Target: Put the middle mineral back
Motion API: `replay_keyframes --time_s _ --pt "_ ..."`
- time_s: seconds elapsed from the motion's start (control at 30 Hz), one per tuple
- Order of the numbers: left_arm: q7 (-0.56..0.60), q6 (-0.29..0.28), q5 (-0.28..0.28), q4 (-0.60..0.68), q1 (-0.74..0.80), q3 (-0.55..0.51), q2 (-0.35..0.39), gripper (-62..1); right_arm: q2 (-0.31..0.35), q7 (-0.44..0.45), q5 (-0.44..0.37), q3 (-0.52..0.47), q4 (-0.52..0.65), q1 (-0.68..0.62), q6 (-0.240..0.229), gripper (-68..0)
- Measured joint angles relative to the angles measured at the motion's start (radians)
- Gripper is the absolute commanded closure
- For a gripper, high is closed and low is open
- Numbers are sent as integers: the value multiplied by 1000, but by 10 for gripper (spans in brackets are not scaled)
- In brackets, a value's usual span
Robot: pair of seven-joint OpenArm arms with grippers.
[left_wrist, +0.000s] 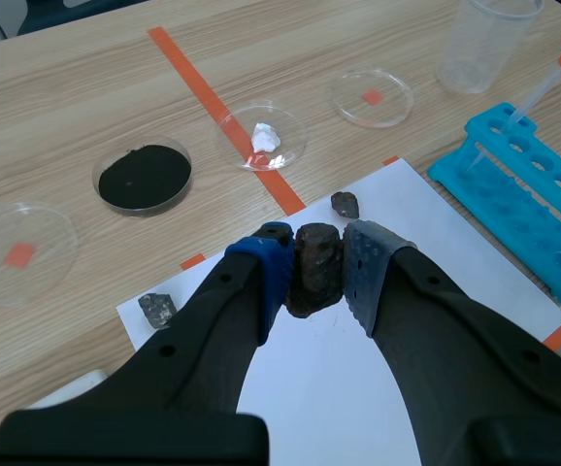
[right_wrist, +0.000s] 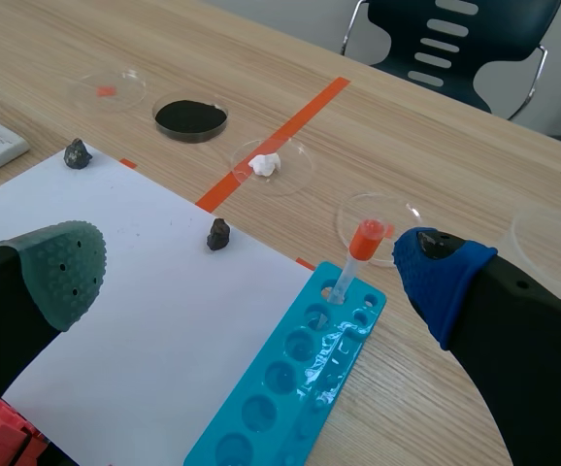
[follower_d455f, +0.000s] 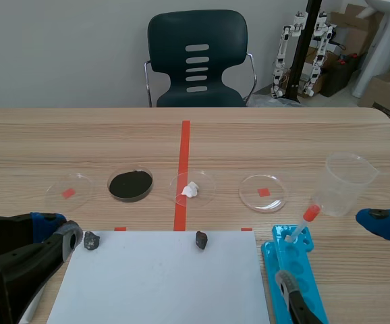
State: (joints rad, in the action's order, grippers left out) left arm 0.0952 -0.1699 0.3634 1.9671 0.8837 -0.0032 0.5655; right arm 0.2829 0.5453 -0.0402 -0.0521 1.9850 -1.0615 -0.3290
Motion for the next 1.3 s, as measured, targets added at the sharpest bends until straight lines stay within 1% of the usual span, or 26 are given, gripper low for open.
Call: replay_keyframes --time_s 0.27,0.43,0.5,0.67,0.73,0.8,0.97,1.03,1.1,1.3 --pt "-1 0 1 0 -4 4 0 -85 0 0 0 0 0 0 0 -623" --pt "0 0 3 -3 -65 66 0 -85 0 0 0 0 0 0 0 -623" --pt "0 0 3 -23 -94 101 0 -85 0 0 0 0 0 0 0 -623" --pt "6 -3 3 -148 -191 193 -7 -86 0 0 0 0 0 0 0 -623" --pt "3 1 -3 -205 -241 229 -29 -86 0 0 0 0 0 0 0 -623" --pt "0 0 -26 -249 -290 266 -47 -86 0 0 0 0 0 0 0 -623" --pt "-5 -2 -26 -340 -410 337 -99 -85 0 0 0 0 0 0 0 -623" --pt "-27 -2 -26 -378 -459 360 -124 -85 0 0 0 0 0 0 0 -623" --pt "-73 -3 -26 -415 -506 382 -146 -85 0 0 0 0 0 0 0 -623" --pt "-198 -3 -26 -510 -631 442 -191 -85 0 0 0 0 0 0 0 -623"
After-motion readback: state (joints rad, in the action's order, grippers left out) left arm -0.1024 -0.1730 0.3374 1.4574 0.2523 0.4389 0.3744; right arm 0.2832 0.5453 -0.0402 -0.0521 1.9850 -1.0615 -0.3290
